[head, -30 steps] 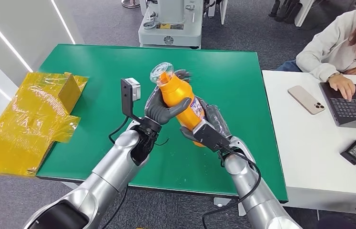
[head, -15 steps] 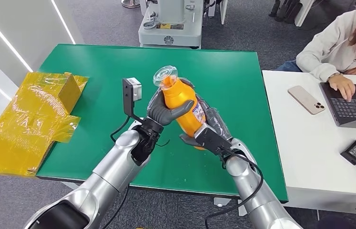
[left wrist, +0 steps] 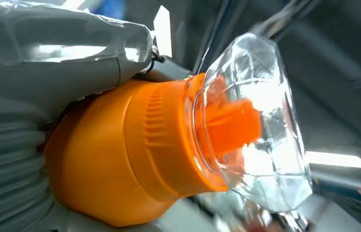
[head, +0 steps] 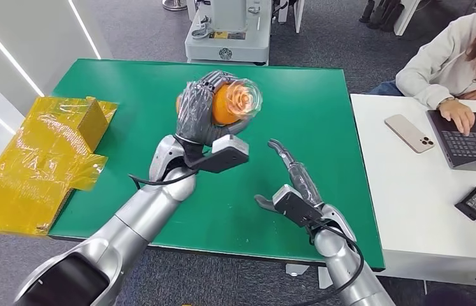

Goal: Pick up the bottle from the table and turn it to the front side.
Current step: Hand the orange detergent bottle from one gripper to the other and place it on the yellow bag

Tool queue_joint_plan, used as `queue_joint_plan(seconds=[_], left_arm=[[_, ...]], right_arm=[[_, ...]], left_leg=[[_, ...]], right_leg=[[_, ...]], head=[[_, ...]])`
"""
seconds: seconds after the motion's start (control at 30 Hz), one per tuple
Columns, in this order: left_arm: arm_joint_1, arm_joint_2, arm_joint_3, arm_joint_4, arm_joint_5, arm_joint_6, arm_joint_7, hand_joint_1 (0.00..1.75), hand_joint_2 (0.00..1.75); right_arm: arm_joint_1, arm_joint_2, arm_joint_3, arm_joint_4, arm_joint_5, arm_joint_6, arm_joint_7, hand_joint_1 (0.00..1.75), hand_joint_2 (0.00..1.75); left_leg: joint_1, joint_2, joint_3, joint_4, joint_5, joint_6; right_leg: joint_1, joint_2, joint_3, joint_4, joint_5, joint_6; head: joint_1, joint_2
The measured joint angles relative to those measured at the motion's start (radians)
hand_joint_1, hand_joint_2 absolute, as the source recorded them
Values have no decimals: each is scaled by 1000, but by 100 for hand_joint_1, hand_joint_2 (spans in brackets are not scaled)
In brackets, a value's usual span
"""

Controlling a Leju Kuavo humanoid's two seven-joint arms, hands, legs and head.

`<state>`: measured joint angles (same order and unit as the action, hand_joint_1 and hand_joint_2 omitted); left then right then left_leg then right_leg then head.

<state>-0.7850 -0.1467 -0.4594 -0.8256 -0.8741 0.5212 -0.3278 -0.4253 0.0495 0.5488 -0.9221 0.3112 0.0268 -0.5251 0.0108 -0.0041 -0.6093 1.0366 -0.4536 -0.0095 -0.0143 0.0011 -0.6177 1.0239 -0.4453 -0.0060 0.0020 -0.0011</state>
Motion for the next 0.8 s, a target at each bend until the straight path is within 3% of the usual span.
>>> queue_joint_plan(seconds=[0.1,0.17,0.3,0.5,0.8], left_arm=[[-46,21,-49,25,-336,116,152,175,175],[-85,32,-77,68,-537,137,252,175,175],[-176,72,-194,188,-684,115,412,175,175],[-264,153,-352,354,-693,17,444,175,175],[-307,265,-403,474,-670,-86,425,175,175]], right_arm=[[8,-3,-6,-4,-5,9,-14,0,175],[12,-3,-8,-7,-5,15,-23,0,175],[14,-4,-8,-12,-2,17,-38,0,175],[27,-17,-12,-28,-8,16,-62,0,175],[72,-66,-27,-69,-57,10,-90,0,175]], left_leg=[[0,0,0,0,0,0],[0,0,0,0,0,0],[0,3,1,0,0,0],[0,4,1,0,0,0],[0,5,0,-1,0,0]], right_leg=[[0,0,0,0,0,0],[0,0,0,0,0,0],[0,2,0,0,1,0],[0,4,0,1,1,0],[0,4,-1,1,1,0]], head=[[0,0],[0,0],[0,0],[0,0],[0,0]])
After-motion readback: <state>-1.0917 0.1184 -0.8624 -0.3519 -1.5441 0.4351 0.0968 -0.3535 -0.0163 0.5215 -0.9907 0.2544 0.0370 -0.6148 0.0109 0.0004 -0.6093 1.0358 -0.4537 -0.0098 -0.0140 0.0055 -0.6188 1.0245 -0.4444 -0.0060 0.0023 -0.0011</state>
